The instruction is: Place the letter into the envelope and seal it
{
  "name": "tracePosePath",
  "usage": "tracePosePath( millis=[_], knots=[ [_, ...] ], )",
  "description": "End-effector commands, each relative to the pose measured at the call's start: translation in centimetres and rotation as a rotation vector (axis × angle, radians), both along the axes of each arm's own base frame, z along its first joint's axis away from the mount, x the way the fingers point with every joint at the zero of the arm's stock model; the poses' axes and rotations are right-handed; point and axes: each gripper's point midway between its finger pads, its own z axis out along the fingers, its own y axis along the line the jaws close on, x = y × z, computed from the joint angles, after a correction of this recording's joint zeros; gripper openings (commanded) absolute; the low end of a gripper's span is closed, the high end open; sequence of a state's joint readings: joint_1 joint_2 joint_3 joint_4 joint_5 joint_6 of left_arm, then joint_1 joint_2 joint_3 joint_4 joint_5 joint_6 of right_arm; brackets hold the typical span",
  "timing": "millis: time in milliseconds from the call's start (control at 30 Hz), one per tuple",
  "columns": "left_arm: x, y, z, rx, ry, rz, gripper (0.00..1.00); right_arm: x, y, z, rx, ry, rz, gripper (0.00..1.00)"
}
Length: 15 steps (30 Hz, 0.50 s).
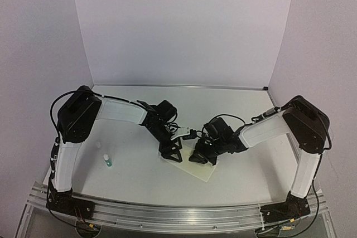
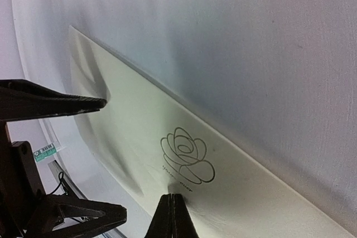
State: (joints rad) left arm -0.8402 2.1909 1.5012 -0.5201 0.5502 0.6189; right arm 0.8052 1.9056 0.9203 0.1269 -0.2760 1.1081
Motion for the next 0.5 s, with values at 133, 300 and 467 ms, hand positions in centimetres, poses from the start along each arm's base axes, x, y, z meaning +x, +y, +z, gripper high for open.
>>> tracePosePath(
  millis=[133,300,467],
  knots=[
    [-5.6,7.7,-10.1,0.378,0.2,0.041,0.76,2.7,-0.6,-1.4,-0.132,-0.027,-0.126,0.0],
    [-5.5,8.2,-10.5,0.398,0.183,0.048,0.75,-0.5,-4.0,-3.1,-0.188,0.039,-0.151,0.0],
    [-5.2,8.6,-11.1,0.42,0.172,0.065,0.74,-3.7,-7.7,-3.7,-0.231,0.08,-0.177,0.0]
  ],
)
